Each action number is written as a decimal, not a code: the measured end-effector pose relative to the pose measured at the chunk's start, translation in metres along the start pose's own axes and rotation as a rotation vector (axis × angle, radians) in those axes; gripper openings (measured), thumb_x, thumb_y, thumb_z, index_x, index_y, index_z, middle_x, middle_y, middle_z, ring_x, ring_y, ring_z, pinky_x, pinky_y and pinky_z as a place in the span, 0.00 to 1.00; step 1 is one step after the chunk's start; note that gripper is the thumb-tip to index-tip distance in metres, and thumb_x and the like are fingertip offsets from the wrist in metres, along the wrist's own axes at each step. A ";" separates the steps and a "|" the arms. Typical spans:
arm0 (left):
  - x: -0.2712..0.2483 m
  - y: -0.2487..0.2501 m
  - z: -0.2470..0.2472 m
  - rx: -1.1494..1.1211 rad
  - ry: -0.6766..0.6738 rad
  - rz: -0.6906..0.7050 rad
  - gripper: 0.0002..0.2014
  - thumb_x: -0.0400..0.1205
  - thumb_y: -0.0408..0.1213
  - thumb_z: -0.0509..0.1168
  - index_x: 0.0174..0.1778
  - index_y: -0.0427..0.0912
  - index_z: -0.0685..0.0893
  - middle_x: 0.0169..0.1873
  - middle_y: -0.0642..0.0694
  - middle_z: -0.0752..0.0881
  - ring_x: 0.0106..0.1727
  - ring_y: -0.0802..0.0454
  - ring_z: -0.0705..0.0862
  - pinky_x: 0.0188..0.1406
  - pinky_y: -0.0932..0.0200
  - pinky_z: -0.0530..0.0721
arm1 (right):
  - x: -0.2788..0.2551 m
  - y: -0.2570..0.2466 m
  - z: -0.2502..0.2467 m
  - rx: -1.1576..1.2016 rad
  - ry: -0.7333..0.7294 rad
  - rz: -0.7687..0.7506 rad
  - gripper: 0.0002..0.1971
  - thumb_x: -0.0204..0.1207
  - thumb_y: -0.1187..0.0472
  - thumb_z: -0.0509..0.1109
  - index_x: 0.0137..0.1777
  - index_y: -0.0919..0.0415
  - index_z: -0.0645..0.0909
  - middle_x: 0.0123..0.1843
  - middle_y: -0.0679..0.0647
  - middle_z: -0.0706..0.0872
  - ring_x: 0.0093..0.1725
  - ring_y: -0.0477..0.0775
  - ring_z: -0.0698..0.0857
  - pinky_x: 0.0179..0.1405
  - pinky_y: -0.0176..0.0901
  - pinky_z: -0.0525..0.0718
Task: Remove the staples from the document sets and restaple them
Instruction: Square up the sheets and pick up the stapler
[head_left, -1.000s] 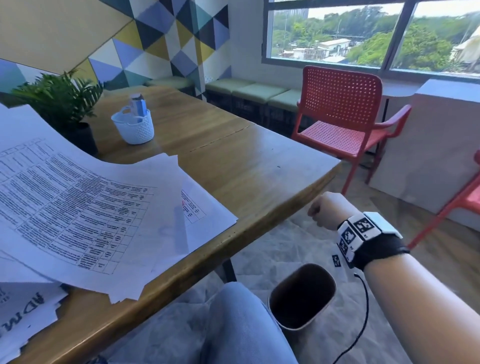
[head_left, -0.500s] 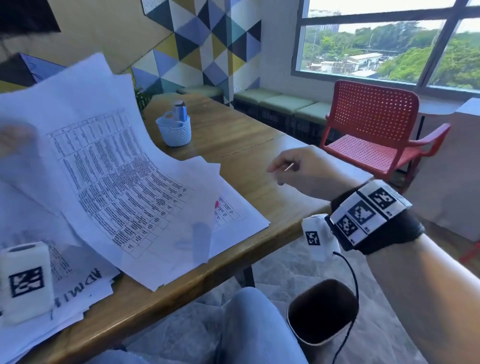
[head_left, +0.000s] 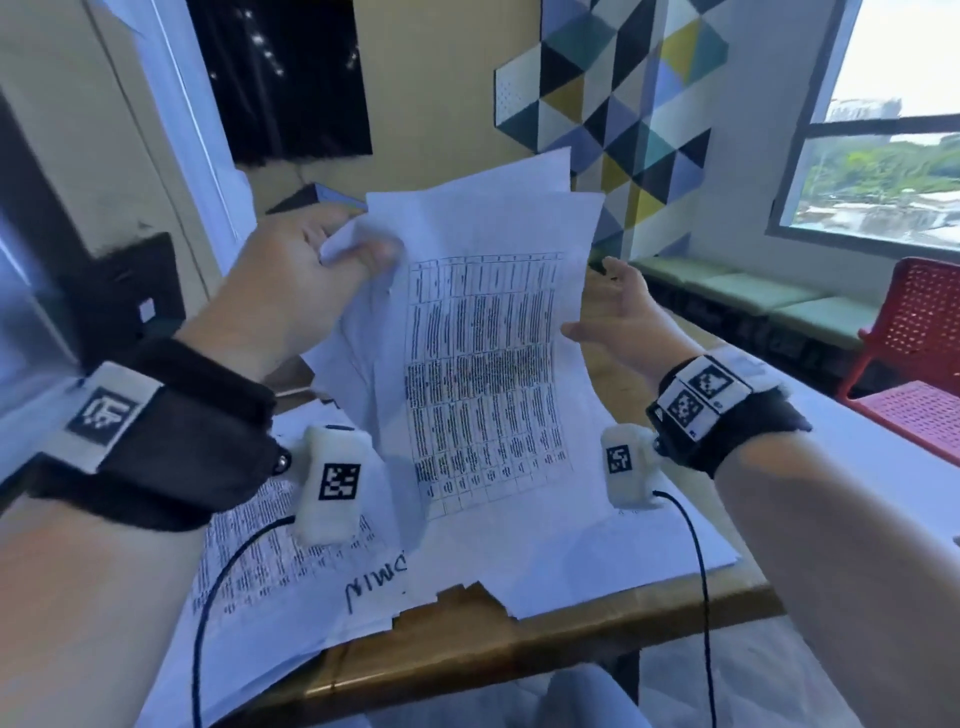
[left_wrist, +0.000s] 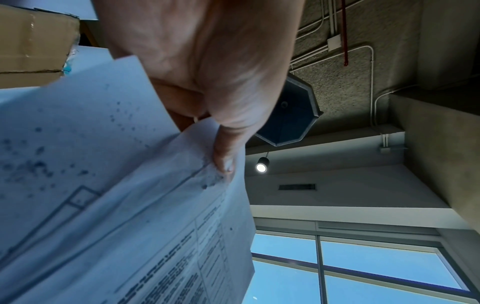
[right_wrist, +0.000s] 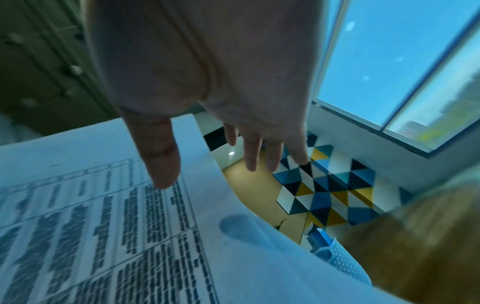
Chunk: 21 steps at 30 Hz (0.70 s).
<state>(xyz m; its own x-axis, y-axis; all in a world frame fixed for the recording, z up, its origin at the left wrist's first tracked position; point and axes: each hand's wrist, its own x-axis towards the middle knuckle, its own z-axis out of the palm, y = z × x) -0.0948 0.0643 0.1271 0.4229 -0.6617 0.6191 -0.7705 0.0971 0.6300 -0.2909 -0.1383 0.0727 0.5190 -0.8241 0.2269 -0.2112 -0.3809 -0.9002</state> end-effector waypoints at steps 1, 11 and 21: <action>-0.001 0.003 -0.003 -0.020 -0.022 0.002 0.09 0.81 0.43 0.70 0.43 0.41 0.89 0.38 0.27 0.83 0.36 0.51 0.74 0.38 0.58 0.71 | 0.006 0.001 0.001 0.104 -0.017 0.012 0.42 0.72 0.66 0.76 0.81 0.53 0.55 0.76 0.53 0.72 0.65 0.48 0.75 0.62 0.46 0.76; 0.008 -0.023 -0.023 -0.146 0.281 -0.134 0.22 0.76 0.56 0.71 0.64 0.53 0.79 0.46 0.54 0.84 0.54 0.48 0.85 0.53 0.51 0.82 | 0.012 0.012 0.022 0.434 -0.057 -0.034 0.11 0.79 0.70 0.68 0.60 0.69 0.81 0.31 0.43 0.90 0.25 0.37 0.84 0.23 0.25 0.80; -0.019 -0.039 0.022 -0.456 0.257 -0.272 0.08 0.82 0.43 0.68 0.52 0.48 0.76 0.47 0.56 0.86 0.49 0.67 0.85 0.50 0.68 0.82 | 0.002 -0.008 0.037 0.603 0.144 -0.192 0.09 0.69 0.60 0.78 0.48 0.59 0.88 0.48 0.56 0.92 0.49 0.58 0.89 0.56 0.55 0.86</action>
<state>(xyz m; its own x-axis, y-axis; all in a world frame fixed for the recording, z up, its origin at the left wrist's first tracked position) -0.0835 0.0568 0.0807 0.7225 -0.5115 0.4652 -0.3593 0.2970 0.8847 -0.2578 -0.1215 0.0667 0.3765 -0.8285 0.4145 0.3986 -0.2591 -0.8798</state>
